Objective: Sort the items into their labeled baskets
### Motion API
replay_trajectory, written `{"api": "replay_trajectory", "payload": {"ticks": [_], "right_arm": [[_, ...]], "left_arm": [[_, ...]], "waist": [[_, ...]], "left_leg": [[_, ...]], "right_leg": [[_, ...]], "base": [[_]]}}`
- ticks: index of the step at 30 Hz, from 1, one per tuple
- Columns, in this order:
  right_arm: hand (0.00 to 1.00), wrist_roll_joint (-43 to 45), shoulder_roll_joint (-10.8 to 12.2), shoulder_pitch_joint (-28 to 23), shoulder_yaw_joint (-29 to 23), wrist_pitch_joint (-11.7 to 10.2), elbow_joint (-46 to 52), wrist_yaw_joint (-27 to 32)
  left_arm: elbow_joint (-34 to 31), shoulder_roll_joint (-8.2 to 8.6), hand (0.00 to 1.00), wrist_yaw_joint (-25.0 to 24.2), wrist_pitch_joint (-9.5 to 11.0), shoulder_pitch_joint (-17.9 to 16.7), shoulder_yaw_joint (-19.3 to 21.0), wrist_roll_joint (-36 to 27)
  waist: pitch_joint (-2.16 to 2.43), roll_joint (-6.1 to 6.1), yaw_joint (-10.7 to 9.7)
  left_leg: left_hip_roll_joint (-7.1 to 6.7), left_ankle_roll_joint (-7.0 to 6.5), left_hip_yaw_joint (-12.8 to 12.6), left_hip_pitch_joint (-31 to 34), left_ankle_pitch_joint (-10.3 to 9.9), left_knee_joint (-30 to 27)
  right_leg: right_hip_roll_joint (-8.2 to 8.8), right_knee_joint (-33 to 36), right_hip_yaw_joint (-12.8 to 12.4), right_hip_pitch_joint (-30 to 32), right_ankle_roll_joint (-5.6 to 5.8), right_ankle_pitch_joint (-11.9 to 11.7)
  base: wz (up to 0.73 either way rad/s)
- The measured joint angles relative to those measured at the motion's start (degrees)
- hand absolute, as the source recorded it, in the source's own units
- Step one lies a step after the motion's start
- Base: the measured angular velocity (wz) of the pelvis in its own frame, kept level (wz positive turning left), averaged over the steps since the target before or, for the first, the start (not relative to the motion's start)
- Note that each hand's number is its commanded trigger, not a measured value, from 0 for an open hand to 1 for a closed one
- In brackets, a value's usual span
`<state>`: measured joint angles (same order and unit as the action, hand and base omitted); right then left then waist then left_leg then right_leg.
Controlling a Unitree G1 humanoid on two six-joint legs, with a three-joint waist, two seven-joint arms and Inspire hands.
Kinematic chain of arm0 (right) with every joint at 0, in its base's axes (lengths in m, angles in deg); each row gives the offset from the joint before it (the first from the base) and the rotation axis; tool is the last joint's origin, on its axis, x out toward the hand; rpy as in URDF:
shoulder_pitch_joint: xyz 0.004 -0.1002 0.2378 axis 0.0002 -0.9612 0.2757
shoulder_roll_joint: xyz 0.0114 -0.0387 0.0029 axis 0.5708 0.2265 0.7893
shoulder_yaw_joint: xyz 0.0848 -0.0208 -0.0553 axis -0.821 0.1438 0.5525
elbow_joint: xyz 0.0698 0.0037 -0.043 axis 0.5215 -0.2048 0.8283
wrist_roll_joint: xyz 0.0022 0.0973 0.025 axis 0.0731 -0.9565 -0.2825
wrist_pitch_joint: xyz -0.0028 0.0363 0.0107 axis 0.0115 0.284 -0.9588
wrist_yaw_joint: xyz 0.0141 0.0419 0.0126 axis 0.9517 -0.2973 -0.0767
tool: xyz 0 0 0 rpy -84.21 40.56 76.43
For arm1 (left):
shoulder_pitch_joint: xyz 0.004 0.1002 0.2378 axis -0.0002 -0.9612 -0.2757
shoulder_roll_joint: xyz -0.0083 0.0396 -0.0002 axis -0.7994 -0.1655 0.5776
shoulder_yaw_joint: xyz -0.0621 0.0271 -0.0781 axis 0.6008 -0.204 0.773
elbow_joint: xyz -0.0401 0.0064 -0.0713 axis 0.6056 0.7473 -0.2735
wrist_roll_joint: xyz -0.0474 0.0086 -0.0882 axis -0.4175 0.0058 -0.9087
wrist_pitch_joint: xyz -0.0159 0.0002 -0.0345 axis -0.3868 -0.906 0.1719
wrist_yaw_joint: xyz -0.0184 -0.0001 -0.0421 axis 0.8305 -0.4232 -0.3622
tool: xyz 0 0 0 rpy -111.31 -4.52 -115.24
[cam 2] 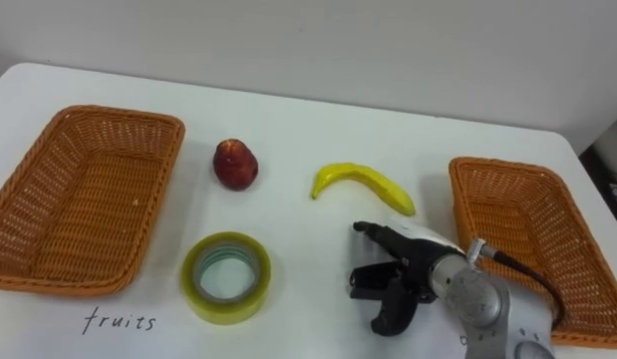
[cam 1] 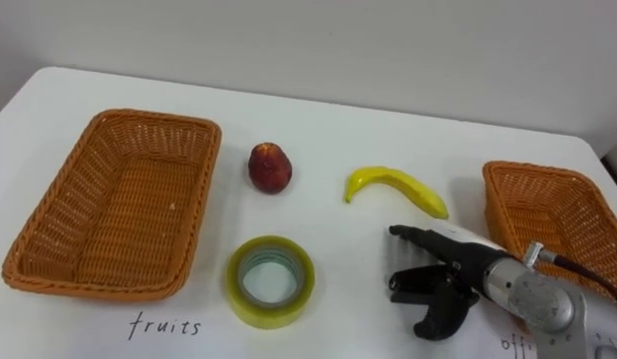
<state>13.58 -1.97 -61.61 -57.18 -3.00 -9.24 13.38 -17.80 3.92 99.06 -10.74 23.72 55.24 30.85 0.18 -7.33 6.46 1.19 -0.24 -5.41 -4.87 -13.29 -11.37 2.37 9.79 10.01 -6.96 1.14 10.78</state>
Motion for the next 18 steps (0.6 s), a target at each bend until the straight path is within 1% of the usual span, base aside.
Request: {"api": "replay_trajectory", "payload": {"ticks": [3, 9, 18], "right_arm": [[0.0, -0.01, 0.01, 0.05, 0.25, 0.42, -0.14, 0.13], [0.0, -0.03, 0.07, -0.26, 0.54, 0.41, -0.34, 0.75], [0.0, -0.02, 0.27, -0.38, 0.56, 0.52, -0.72, 1.38]], "left_arm": [[0.35, 0.22, 0.0, 0.6, 0.01, -0.07, -0.03, 0.01], [0.31, 0.22, 0.0, 1.19, 0.04, -0.17, -0.02, 0.0], [0.29, 0.22, 0.0, 1.25, 0.05, -0.21, -0.02, 0.01]], "waist": [[0.0, 0.0, 0.13], [0.0, 0.0, 0.11], [-0.01, -0.02, 0.09]], "left_leg": [[0.0, 0.03, 0.16, 0.03, 0.02, -0.01], [-0.02, 0.13, 0.78, 0.1, 0.09, -0.04], [-0.01, 0.17, 0.95, 0.14, 0.2, -0.09]], "right_leg": [[-0.04, 0.0, 0.09, -0.05, -0.03, -0.02], [-0.07, 0.02, 0.53, -0.41, -0.07, -0.05], [-0.08, 0.0, 0.81, -0.53, -0.17, -0.13]], "base": [[0.0], [0.04], [0.0]]}}
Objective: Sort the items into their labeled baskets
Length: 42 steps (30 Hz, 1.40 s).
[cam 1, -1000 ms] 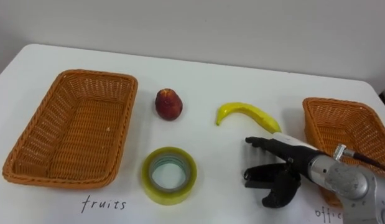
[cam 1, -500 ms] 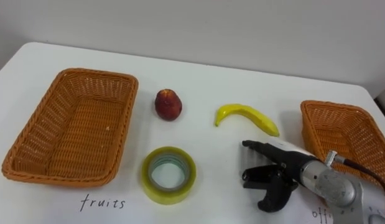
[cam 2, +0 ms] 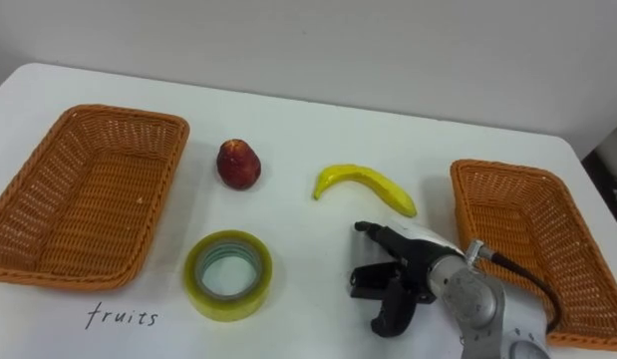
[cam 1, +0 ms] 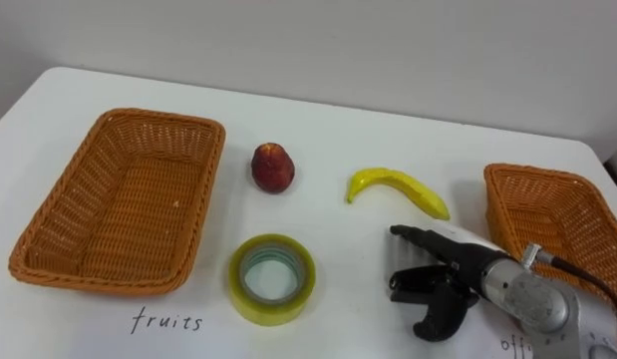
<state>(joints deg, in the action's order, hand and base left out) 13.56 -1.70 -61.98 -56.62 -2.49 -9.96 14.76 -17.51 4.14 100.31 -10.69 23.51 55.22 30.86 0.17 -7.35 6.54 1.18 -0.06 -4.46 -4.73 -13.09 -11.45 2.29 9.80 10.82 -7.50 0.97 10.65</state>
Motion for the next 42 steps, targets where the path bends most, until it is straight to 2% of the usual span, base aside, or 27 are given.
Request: {"api": "replay_trajectory", "payload": {"ticks": [4, 5, 6, 7, 14, 16, 27, 42], "right_arm": [[0.0, 0.0, 0.02, 0.0, 0.0, 0.02, -0.18, 0.36], [0.52, 0.0, 0.04, 0.0, 0.0, 0.02, -0.25, 0.5], [0.95, -0.01, 0.13, 0.0, -0.01, 0.02, -0.31, 0.6], [1.0, 0.0, 0.22, 0.0, -0.01, 0.04, -0.35, 0.75], [1.0, 2.84, 1.53, 0.32, 0.14, -0.24, -1.14, 5.38], [1.0, 4.34, 2.77, 0.84, 0.08, -0.11, -2.35, 8.34], [1.0, 6.91, 3.16, 1.58, 0.73, -0.3, -4.61, 13.41], [1.0, 3.79, 3.51, 1.81, 0.52, 0.0, -5.31, 13.65]], "left_arm": [[0.0, 0.0, 0.0, 0.05, -0.01, -0.01, 0.02, 0.01], [0.0, 0.0, 0.0, 0.07, -0.01, -0.01, 0.02, 0.01], [0.0, 0.0, 0.0, 0.12, -0.02, -0.02, 0.02, 0.01], [0.0, 0.0, 0.0, 0.17, -0.02, -0.02, 0.02, 0.0], [0.03, 0.02, 0.0, 0.71, -0.07, 0.08, -0.01, -0.01], [0.03, 0.04, 0.0, 0.75, -0.07, 0.02, -0.01, -0.01], [-0.01, 0.14, 0.0, 1.28, 0.07, 0.23, -1.05, -0.01], [0.03, 0.19, 0.0, 1.28, 0.12, -0.05, -1.05, -0.01]], "waist": [[0.0, 0.0, 0.03], [0.0, 0.0, 0.03], [0.0, 0.0, -0.01], [0.0, 0.0, 0.0], [0.04, 0.08, 0.04], [0.14, 0.24, 0.03], [0.25, 0.43, 0.03], [0.26, 0.5, -0.16]], "left_leg": [[0.0, 0.0, 0.02, 0.0, 0.0, -0.05], [0.0, 0.0, 0.02, 0.0, 0.0, -0.06], [0.01, 0.0, 0.03, 0.0, 0.0, -0.07], [0.01, 0.0, 0.04, 0.0, 0.0, -0.07], [0.02, 0.0, 0.22, 0.04, 0.0, -0.09], [0.01, 0.0, 0.44, 0.07, 0.0, -0.08], [-0.05, 0.01, 1.53, -0.05, 0.01, 0.05], [-0.02, 0.1, 1.41, -0.05, 0.06, 0.33]], "right_leg": [[-0.01, 0.0, 0.0, -0.04, -0.01, -0.01], [-0.01, 0.0, 0.0, -0.04, -0.01, -0.01], [-0.01, 0.0, 0.0, -0.03, -0.01, -0.02], [-0.02, 0.0, 0.0, -0.01, -0.02, -0.02], [-0.04, -0.01, 0.12, 0.03, -0.03, -0.02], [-0.05, -0.04, 0.22, 0.02, -0.03, -0.02], [-0.13, -0.14, 0.4, -0.44, -0.02, -0.03], [-0.18, -0.13, 0.24, -0.35, -0.02, -0.02]], "base": [[0.0], [0.0], [0.0], [0.0], [0.0], [0.05], [0.06], [0.0]]}}
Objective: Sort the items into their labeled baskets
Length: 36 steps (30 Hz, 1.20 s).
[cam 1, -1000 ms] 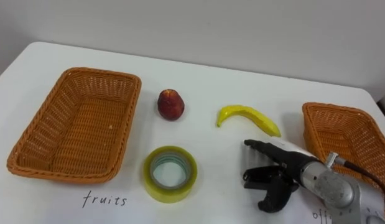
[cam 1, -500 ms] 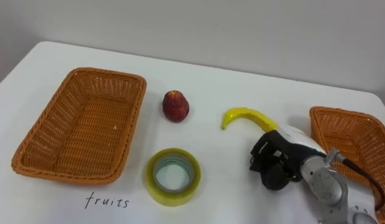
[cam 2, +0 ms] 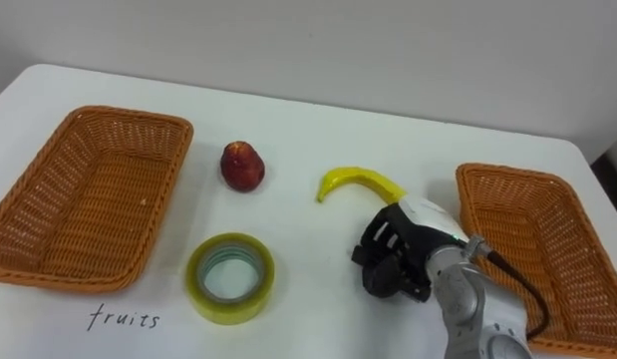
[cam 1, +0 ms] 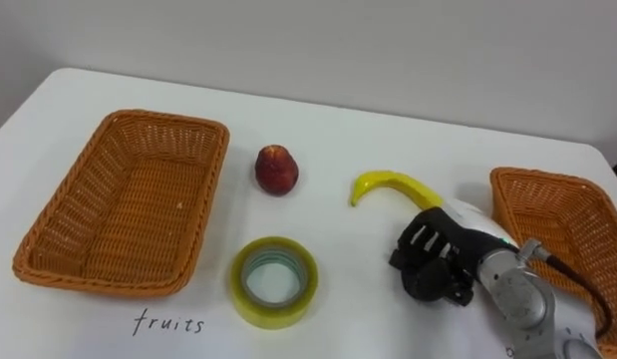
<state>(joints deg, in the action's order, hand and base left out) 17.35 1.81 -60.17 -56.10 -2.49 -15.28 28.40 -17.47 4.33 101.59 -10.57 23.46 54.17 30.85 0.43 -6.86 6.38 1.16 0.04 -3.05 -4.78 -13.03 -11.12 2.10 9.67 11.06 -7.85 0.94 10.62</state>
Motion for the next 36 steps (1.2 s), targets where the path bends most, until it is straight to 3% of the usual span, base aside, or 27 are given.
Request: {"api": "replay_trajectory", "payload": {"ticks": [8, 12, 19, 23, 31, 36], "right_arm": [[1.0, -0.81, 0.01, -0.12, 0.01, -0.25, 1.09, 0.17], [1.0, -1.89, -0.02, -2.55, -0.06, -0.53, 5.1, -1.16], [1.0, -8.79, -0.18, -3.43, -2.19, -3.73, 10.9, -3.81], [1.0, -12.45, -0.11, -2.87, -6.16, -5.02, 15.2, -3.46], [1.0, -21.22, 0.03, 1.11, -16.8, -9.94, 18.81, 5.37], [1.0, -21.92, 0.07, 1.15, -19.67, -10.84, 20.22, 10.51]], "left_arm": [[0.0, 0.01, 0.0, 0.18, 0.09, -0.01, -1.2, -0.18], [0.02, 0.15, 0.0, 0.51, 0.74, -0.12, -1.04, -0.35], [0.25, 1.36, 0.0, 0.8, 3.48, -1.37, 1.21, -1.09], [1.47, 1.22, 0.0, 0.77, 4.61, -1.53, 1.97, -1.06], [2.26, 2.13, 0.0, 0.76, 5.87, -4.05, 5.45, -0.83], [2.27, 3.13, 0.0, 0.8, 5.99, -4.74, 8.09, -0.72]], "waist": [[0.0, 0.0, -0.4], [-0.05, 0.11, -0.51], [-0.5, 0.76, -1.41], [-0.52, 0.78, -2.63], [-0.66, -0.13, -3.68], [-0.77, 0.08, -4.5]], "left_leg": [[0.03, 0.02, -0.12, -0.07, 0.01, -0.24], [0.03, 0.07, -0.27, -0.04, 0.06, 0.27], [0.12, -0.03, -2.99, 0.13, 0.22, 0.98], [0.11, -0.05, -3.02, 0.04, 0.23, 1.18], [0.14, -0.06, -3.06, -0.94, 0.25, 1.6], [0.14, -0.06, -3.04, -0.9, 0.24, 1.53]], "right_leg": [[-0.06, -0.01, -0.47, -0.08, 0.0, 0.0], [-0.13, -0.02, -1.34, 0.25, 0.0, 0.0], [-0.15, 0.05, -3.18, 2.02, 0.0, 0.0], [-0.12, 0.02, -3.45, 2.01, 0.0, 0.0], [-0.15, -0.12, -3.54, 1.23, 0.0, 0.0], [-0.14, -0.1, -3.58, 1.13, 0.0, 0.0]], "base": [[0.0], [-0.04], [-0.17], [-0.02], [0.02], [0.0]]}}
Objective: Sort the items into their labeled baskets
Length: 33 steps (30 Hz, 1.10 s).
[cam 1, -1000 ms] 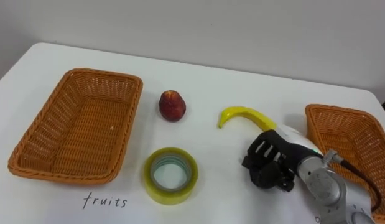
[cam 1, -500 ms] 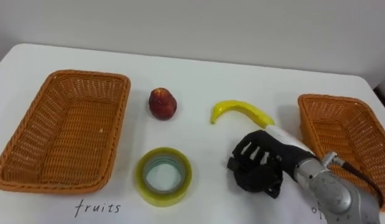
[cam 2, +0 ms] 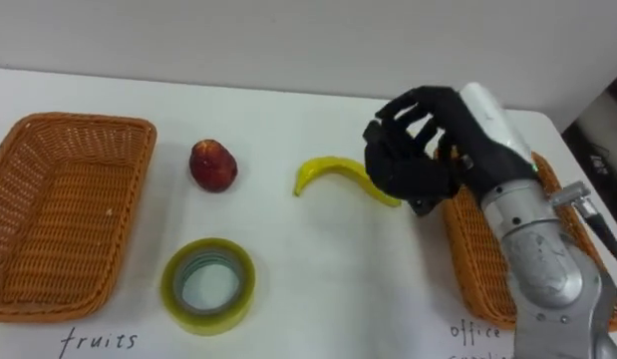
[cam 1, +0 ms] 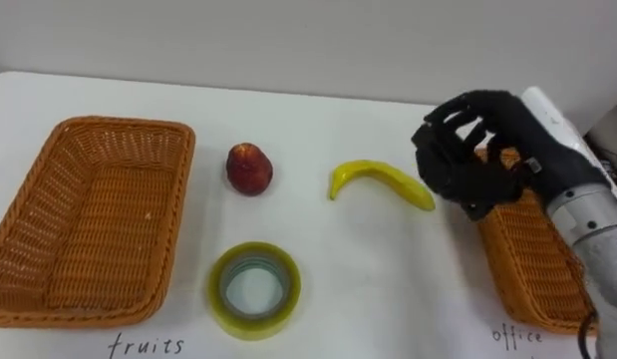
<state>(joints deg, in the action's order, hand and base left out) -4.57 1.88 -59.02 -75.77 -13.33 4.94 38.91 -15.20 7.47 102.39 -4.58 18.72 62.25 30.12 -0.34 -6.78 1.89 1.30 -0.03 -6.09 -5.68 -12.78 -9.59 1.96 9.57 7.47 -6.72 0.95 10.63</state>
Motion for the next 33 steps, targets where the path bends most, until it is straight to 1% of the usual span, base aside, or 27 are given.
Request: {"api": "replay_trajectory", "payload": {"ticks": [5, 8, 10, 11, 13, 15, 18, 22, 29, 33], "right_arm": [[1.0, -0.81, -0.05, 0.01, -2.83, -1.35, -0.11, 6.78], [1.0, -3.17, -0.49, 0.0, -4.86, -1.99, -0.16, 11.45], [1.0, -5.68, -0.75, 0.01, -6.54, -2.64, -0.49, 15.86], [1.0, -6.22, -1.0, 0.01, -6.77, -2.64, -0.49, 17.15], [1.0, -7.13, -2.38, 0.01, -6.98, -2.77, -0.62, 21.46], [1.0, -6.97, -2.75, 0.01, -7.58, -2.9, -1.12, 24.18], [1.0, -6.91, -3.0, 0.01, -8.53, -2.89, -2.69, 27.93], [1.0, -6.97, -3.1, -0.04, -8.54, -2.93, -4.58, 30.25], [1.0, -7.08, -3.08, -1.18, -8.19, -2.82, -11.12, 30.92], [1.0, -7.17, -3.07, -2.4, -7.71, -2.82, -11.96, 30.8]], "left_arm": [[-0.05, 0.26, 0.0, 0.23, 0.14, -0.28, -0.02, 0.06], [0.23, 0.24, 0.0, 0.24, 0.28, -0.41, 0.01, 0.05], [1.16, 0.25, 0.0, 0.29, 0.3, -0.41, 0.01, -0.04], [1.49, 0.24, 0.0, 0.3, 0.3, -0.39, 0.03, -0.03], [2.86, 0.25, 0.0, 0.29, 0.11, -0.38, 0.33, -0.02], [3.01, 0.28, 0.0, 0.27, -0.2, -0.36, 1.1, 0.05], [2.95, 0.22, 0.0, 0.27, -0.32, -0.34, 1.18, 0.15], [2.82, 0.22, 0.0, 0.25, -0.48, -0.36, 1.65, 0.63], [2.28, 0.23, 0.0, 0.24, -1.3, -0.36, 1.52, 0.6], [3.02, 0.17, 0.0, 0.22, -1.32, -0.24, 1.35, 0.56]], "waist": [[0.15, 0.57, -0.39], [0.26, 0.87, -0.63], [0.27, 0.94, -0.89], [0.27, 0.93, -1.03], [0.28, 0.91, -1.75], [0.33, 0.83, -2.03], [0.36, 0.79, -2.19], [0.37, 0.76, -3.14], [0.38, 0.65, -3.15], [0.13, 1.15, -3.14]], "left_leg": [[0.02, 0.0, -0.03, -0.05, 0.0, -0.26], [0.03, 0.0, 0.15, -0.3, 0.0, -0.3], [0.02, 0.01, 0.2, -0.6, 0.0, -0.15], [0.02, 0.01, 0.19, -0.58, 0.01, -0.14], [0.03, 0.02, 0.13, -0.46, 0.01, -0.07], [0.04, 0.03, 0.12, -0.57, 0.01, -0.03], [0.03, 0.03, 0.06, -0.87, 0.01, 0.06], [0.02, 0.02, 0.01, -0.93, 0.01, 0.1], [0.01, 0.02, -0.27, -1.12, 0.01, 0.05], [0.1, 0.04, -0.39, -0.9, 0.0, 0.03]], "right_leg": [[0.0, 0.03, -0.05, -0.1, 0.0, 0.0], [-0.01, 0.15, 0.08, -0.19, 0.0, 0.0], [-0.02, 0.21, 0.05, -0.4, 0.0, 0.0], [-0.04, 0.22, 0.05, -0.36, 0.0, 0.0], [-0.08, 0.23, -0.01, -0.16, 0.0, 0.0], [-0.11, 0.19, -0.02, -0.19, 0.0, 0.0], [-0.12, 0.21, -0.09, -0.39, 0.0, 0.0], [-0.14, 0.18, -0.2, -0.34, 0.0, 0.0], [-0.16, 0.18, -1.05, -0.48, 0.0, 0.0], [-0.22, 0.19, -0.95, -0.29, 0.0, 0.0]], "base": [[0.0], [-0.01], [0.0], [0.0], [-0.04], [-0.02], [0.0], [0.0], [0.0], [-0.01]]}}
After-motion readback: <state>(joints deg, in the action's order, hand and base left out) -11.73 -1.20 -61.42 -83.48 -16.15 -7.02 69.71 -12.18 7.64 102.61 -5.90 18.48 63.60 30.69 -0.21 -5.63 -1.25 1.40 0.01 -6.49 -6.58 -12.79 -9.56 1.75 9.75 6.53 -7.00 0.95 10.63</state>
